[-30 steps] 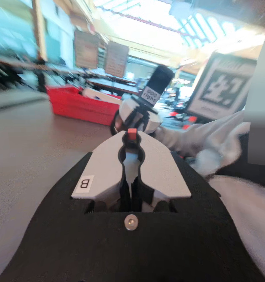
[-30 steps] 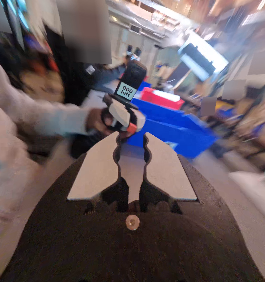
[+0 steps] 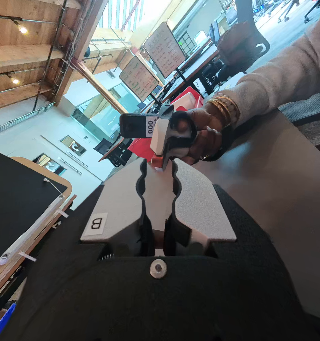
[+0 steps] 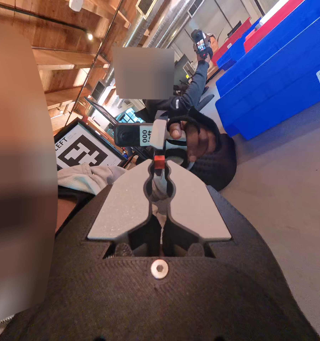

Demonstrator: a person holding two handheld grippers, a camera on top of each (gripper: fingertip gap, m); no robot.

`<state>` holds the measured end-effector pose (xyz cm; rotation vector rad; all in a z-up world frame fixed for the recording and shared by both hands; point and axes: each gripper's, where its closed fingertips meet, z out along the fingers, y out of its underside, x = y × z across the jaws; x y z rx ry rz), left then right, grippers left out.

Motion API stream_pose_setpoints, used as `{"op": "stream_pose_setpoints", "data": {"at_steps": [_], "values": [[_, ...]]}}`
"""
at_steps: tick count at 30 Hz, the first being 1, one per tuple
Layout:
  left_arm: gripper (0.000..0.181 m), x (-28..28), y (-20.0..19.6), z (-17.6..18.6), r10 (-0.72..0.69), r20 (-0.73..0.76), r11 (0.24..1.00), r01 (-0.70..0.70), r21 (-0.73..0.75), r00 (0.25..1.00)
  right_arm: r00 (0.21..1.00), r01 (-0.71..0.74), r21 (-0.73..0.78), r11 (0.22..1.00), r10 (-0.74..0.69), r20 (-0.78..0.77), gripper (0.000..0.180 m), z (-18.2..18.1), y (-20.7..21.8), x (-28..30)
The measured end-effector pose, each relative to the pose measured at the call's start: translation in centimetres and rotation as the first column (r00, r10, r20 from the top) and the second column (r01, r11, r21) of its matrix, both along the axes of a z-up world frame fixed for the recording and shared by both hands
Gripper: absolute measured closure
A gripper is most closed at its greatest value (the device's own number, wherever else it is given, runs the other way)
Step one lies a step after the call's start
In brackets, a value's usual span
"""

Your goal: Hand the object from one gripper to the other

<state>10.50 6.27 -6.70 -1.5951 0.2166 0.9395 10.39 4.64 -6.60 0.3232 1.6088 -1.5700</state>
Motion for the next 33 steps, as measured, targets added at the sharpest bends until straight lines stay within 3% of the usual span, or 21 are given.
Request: {"op": "stream_pose_setpoints", "data": {"at_steps": [4,7,9,11,12,13,15,16,17,18,20,25,28,31,33], "values": [[0.17,-0.1,0.0,-0.2,0.014,0.002,1.0,-0.014,-0.016,1.0,1.0,-0.013,0.01,1.0,0.013,-0.016,0.17,0.0,0.0,0.5],[0.171,0.0,0.0,-0.3,-0.012,0.078,1.0,0.012,-0.001,0.997,0.999,-0.013,0.007,1.0,0.014,-0.031,0.169,-0.1,-0.1,0.6],[0.17,-0.1,-0.2,0.2,-0.056,0.202,0.996,0.041,0.079,0.978,0.99,0.042,-0.025,0.999,-0.045,-0.137,0.16,0.2,-0.1,0.2],[0.171,-0.2,-0.7,0.5,-0.162,0.415,0.978,0.089,0.19,0.895,0.901,0.158,-0.091,0.983,-0.181,-0.394,0.15,0.5,-0.1,-0.4],[0.171,0.0,-0.8,0.6,-0.246,0.53,0.958,0.121,0.26,0.811,0.784,0.222,-0.148,0.964,-0.267,-0.561,0.146,0.8,0.1,-0.7],[0.171,0.3,-0.9,0.7,-0.347,0.631,0.927,0.152,0.343,0.694,0.598,0.268,-0.226,0.936,-0.346,-0.723,0.147,1.0,0.3,-0.9],[0.171,1.2,-0.8,0.7,-0.519,0.756,0.853,0.19,0.486,0.398,0.084,0.259,-0.376,0.89,-0.408,-0.909,0.148,1.1,0.7,-0.4],[0.171,1.3,-0.8,0.6,-0.56,0.772,0.828,0.191,0.527,0.3,-0.125,0.211,-0.421,0.882,-0.403,-0.907,0.15,0.9,0.7,0.3],[0.171,1.5,-0.7,0.5,-0.572,0.779,0.82,0.198,0.536,0.258,-0.242,0.172,-0.439,0.882,-0.394,-0.887,0.152,0.6,0.6,1.0],[0.171,1.6,-0.5,0.1,-0.555,0.791,0.832,0.203,0.517,0.258,-0.286,0.158,-0.441,0.884,-0.386,-0.877,0.151,0.3,0.3,1.4],[0.171,1.8,-0.2,-0.7,-0.503,0.817,0.863,0.214,0.457,0.282,-0.312,0.154,-0.44,0.885,-0.379,-0.871,0.151,0.0,-0.1,1.5],[0.171,2.1,0.0,-1.0,-0.496,0.831,0.865,0.226,0.447,0.254,-0.336,0.139,-0.424,0.895,-0.36,-0.87,0.168,-0.6,-0.3,1.7],[0.171,2.0,0.0,-1.0,-0.491,0.829,0.869,0.221,0.443,0.267,-0.324,0.146,-0.409,0.901,-0.347,-0.88,0.169,-0.7,-0.3,1.6],[0.17,2.1,0.0,-0.4,-0.512,0.803,0.858,0.233,0.458,0.305,-0.256,0.156,-0.412,0.898,-0.366,-0.895,0.17,-0.3,-0.2,1.7],[0.161,1.5,-0.2,0.2,-0.495,0.749,0.868,0.218,0.445,0.44,-0.131,0.197,-0.409,0.891,-0.39,-0.912,0.169,0.3,-0.2,1.4]]}}
